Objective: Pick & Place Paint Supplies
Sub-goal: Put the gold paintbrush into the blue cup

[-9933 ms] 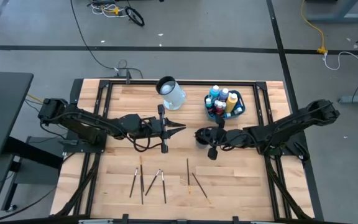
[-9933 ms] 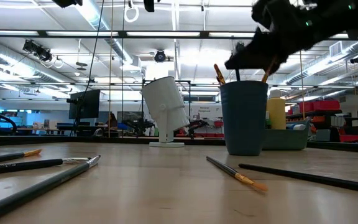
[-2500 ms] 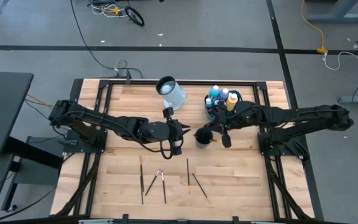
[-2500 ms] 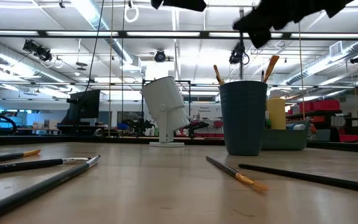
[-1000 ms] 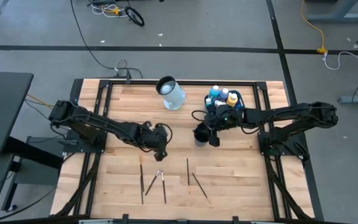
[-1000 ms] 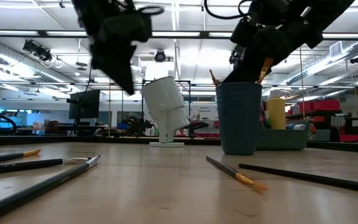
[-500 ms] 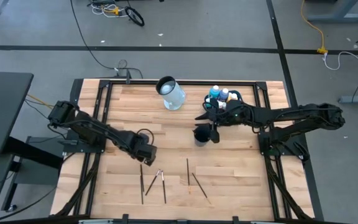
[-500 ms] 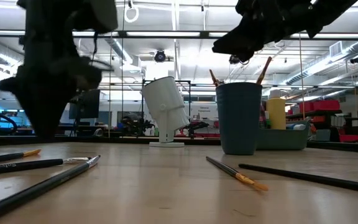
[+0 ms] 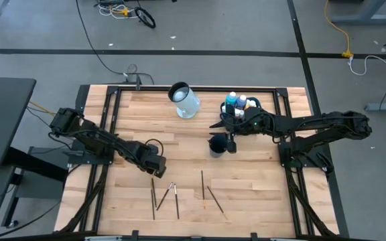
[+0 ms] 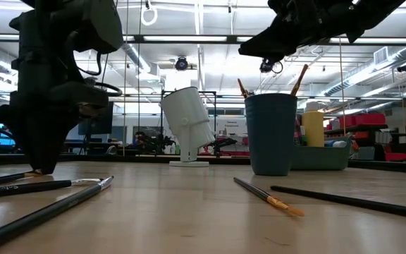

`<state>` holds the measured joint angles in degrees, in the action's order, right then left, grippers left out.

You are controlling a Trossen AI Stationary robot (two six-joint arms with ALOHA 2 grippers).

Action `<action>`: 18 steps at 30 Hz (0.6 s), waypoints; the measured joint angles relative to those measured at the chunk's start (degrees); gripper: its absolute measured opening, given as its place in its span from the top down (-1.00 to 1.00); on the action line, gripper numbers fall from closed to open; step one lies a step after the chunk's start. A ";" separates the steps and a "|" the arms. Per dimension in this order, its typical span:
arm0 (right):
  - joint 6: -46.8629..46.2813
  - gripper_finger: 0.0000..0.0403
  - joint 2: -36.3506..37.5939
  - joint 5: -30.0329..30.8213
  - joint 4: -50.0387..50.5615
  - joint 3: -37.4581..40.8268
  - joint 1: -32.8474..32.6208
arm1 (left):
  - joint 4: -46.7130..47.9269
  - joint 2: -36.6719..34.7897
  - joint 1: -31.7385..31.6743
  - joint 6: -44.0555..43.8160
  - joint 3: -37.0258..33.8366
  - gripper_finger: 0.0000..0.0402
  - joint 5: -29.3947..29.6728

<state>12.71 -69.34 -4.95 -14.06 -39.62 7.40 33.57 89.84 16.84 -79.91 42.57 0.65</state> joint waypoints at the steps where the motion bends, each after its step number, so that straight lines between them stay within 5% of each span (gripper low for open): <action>1: 0.00 0.41 0.00 0.01 0.01 0.00 0.00 | -0.07 0.00 0.00 0.56 -0.02 0.71 -0.04; 6: 0.02 0.41 0.00 0.00 -0.03 0.00 0.00 | -0.23 0.03 -0.02 2.11 -0.14 0.95 -0.07; 18: 0.02 0.41 0.00 0.00 -0.05 0.00 0.00 | -1.97 -1.63 0.11 3.88 -0.08 0.97 4.56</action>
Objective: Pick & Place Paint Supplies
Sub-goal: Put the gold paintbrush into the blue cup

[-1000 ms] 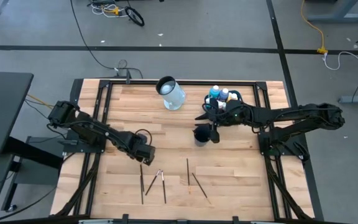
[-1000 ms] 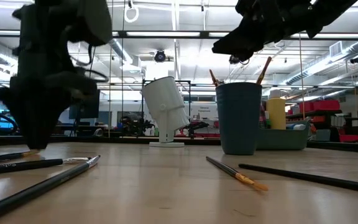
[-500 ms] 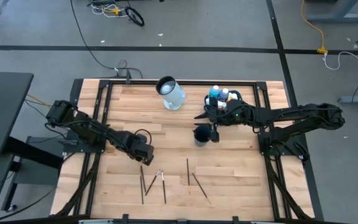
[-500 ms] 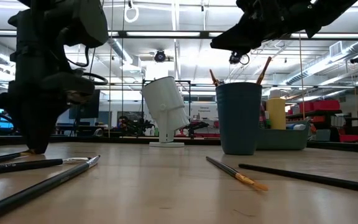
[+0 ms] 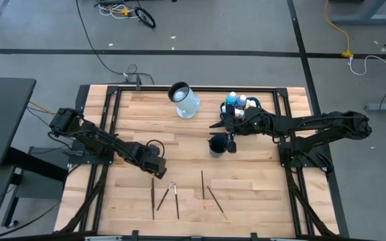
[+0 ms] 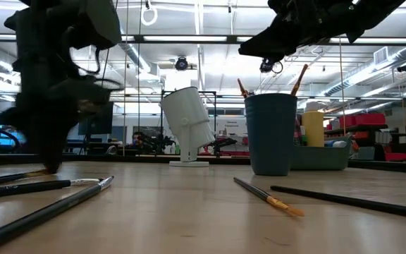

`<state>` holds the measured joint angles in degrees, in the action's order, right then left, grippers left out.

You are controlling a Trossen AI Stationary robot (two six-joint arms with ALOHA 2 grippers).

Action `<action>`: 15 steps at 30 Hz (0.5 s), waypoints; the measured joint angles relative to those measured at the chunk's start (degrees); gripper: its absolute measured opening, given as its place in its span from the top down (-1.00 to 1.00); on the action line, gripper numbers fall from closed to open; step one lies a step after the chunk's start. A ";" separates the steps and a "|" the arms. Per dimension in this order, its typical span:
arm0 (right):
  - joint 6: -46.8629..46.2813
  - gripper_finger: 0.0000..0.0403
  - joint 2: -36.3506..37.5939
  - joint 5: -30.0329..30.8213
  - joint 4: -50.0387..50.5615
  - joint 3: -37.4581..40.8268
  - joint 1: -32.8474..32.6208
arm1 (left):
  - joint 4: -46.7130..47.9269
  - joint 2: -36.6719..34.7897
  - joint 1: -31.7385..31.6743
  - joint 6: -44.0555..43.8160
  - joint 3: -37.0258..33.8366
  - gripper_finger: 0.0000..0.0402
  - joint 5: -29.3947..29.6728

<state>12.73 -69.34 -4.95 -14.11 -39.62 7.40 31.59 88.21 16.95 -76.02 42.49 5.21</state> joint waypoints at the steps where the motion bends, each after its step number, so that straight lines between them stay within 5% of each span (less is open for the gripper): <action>1: 0.02 0.41 0.00 0.00 0.00 0.00 0.00 | -0.57 -0.47 -0.04 0.22 0.51 0.98 1.83; 15: -3.78 0.41 -0.02 -0.59 -5.24 0.02 0.00 | -0.07 -5.84 -0.11 19.90 13.58 0.98 22.42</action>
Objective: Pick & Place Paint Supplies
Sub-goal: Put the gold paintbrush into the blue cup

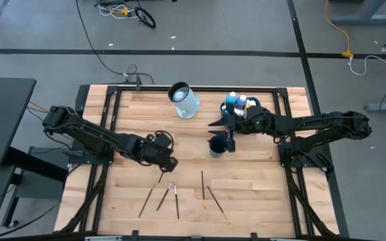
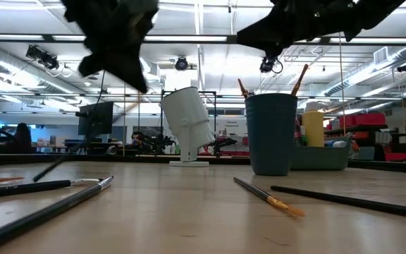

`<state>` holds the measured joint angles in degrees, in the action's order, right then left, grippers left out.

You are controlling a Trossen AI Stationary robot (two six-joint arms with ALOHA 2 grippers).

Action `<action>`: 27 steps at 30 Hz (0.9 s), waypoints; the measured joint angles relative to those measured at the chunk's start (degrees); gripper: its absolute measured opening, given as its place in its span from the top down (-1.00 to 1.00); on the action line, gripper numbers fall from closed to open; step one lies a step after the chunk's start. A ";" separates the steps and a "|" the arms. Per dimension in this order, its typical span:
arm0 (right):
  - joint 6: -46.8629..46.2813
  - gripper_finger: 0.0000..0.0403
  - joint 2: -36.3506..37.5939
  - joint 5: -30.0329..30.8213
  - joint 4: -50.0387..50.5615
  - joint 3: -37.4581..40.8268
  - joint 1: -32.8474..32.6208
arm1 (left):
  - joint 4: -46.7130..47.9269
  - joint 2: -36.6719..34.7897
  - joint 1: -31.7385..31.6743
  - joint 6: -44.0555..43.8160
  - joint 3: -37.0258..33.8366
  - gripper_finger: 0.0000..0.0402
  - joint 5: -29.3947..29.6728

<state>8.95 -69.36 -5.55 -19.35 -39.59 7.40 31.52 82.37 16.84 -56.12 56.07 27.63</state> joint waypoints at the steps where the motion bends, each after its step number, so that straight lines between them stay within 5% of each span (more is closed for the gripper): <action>1: -1.44 0.41 0.00 -0.49 -0.55 0.00 0.00 | 0.21 0.02 0.00 1.64 0.91 0.99 1.63; 6: -4.02 0.41 -1.58 -5.71 -1.11 -0.02 0.00 | -0.26 0.00 -0.18 9.49 4.32 0.99 6.40; 14: -4.00 0.35 -5.19 -4.59 -3.31 0.00 0.00 | -3.12 0.20 -1.67 17.63 2.89 0.86 1.43; 27: -4.90 0.35 -5.25 -4.42 -5.20 0.00 0.00 | -38.87 0.24 -8.09 23.59 -17.26 0.43 -12.20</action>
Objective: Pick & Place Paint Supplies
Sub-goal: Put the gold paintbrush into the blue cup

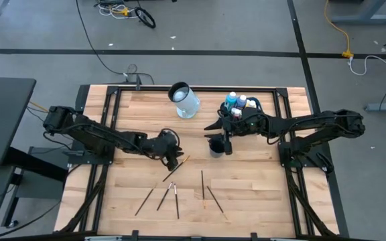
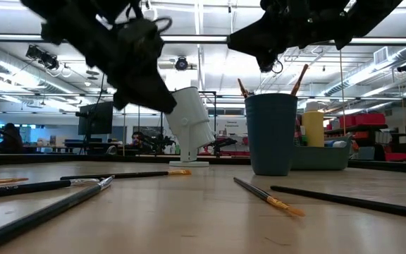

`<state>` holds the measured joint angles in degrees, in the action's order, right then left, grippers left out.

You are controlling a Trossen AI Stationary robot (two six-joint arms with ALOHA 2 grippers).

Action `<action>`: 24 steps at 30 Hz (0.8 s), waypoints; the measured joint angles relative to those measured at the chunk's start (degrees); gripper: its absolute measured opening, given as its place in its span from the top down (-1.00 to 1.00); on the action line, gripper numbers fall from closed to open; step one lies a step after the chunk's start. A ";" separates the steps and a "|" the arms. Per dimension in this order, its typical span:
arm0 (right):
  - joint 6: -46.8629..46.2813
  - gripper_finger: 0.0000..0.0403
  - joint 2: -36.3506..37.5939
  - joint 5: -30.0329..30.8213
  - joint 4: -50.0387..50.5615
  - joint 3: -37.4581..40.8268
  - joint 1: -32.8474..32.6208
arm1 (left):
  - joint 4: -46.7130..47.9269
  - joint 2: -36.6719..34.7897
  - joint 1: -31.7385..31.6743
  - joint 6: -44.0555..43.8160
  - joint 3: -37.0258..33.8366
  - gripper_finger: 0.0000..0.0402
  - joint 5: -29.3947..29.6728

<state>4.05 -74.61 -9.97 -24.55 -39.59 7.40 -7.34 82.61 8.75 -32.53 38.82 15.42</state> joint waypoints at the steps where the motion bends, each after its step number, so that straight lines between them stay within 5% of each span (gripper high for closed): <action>1: 0.00 0.35 0.00 0.01 -0.09 0.00 0.00 | -1.69 0.00 -0.47 -0.65 -1.40 0.41 -0.37; 10: 1.56 0.35 0.00 0.01 -0.92 0.00 0.00 | -11.71 3.95 -1.53 -2.48 -6.11 0.37 -0.21; 24: 1.07 0.35 0.00 0.01 -1.58 0.00 0.00 | -15.04 20.56 -1.70 -0.54 1.40 0.37 -2.45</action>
<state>5.12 -74.61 -9.96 -26.13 -39.59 7.40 -22.38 103.17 7.05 -33.07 40.21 12.97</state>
